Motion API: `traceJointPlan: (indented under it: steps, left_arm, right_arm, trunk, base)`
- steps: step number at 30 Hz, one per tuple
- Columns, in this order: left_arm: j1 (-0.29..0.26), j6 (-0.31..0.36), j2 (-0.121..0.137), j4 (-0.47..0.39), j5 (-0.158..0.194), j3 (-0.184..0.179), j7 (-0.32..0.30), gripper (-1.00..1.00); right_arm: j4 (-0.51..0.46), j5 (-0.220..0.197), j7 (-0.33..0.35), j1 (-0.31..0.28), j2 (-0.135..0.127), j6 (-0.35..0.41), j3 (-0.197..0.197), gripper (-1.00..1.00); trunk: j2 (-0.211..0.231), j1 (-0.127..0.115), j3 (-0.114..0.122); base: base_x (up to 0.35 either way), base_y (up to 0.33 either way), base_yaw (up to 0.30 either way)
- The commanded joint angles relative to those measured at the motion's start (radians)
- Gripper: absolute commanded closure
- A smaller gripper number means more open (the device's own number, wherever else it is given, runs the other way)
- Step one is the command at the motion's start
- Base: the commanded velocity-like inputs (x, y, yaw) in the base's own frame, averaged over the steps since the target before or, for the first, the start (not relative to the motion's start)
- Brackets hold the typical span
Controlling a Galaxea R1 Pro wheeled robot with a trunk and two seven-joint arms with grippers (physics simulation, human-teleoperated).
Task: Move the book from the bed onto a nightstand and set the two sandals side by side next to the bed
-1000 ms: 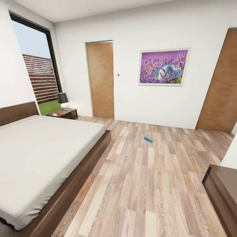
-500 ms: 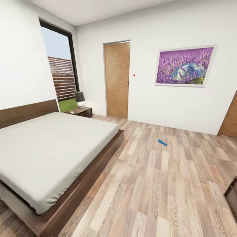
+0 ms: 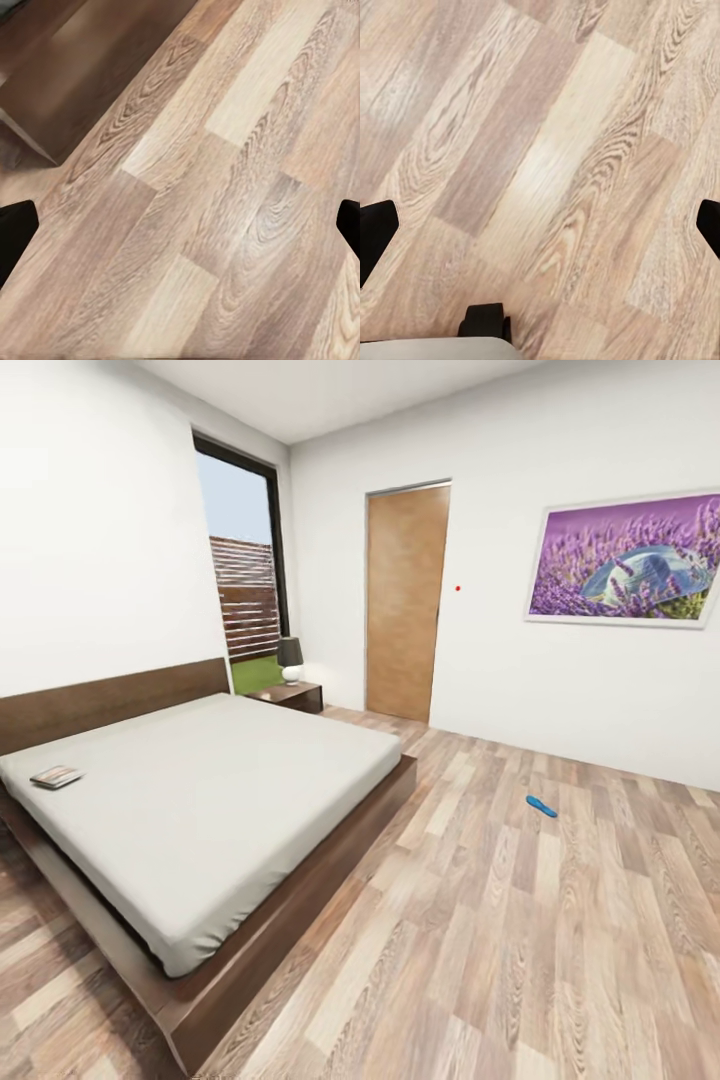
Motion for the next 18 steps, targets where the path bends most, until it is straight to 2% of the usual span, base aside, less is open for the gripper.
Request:
traceJointPlan:
  steps: [1,18]
  left_arm:
    - [-0.001,-0.003,0.0,0.001,0.0,0.0,0.0,-1.0]
    - [-0.001,-0.003,-0.001,0.001,0.0,0.0,0.0,-1.0]
  right_arm:
    - [0.0,-0.001,0.0,0.0,0.0,-0.003,-0.001,-1.0]
    - [0.0,-0.001,0.0,0.0,0.0,-0.003,-0.001,-1.0]
  trunk:
    - [-0.001,0.0,-0.001]
    - [-0.001,0.0,-0.001]
  base:
    - [0.0,0.0,0.294]
    - [0.0,0.0,0.293]
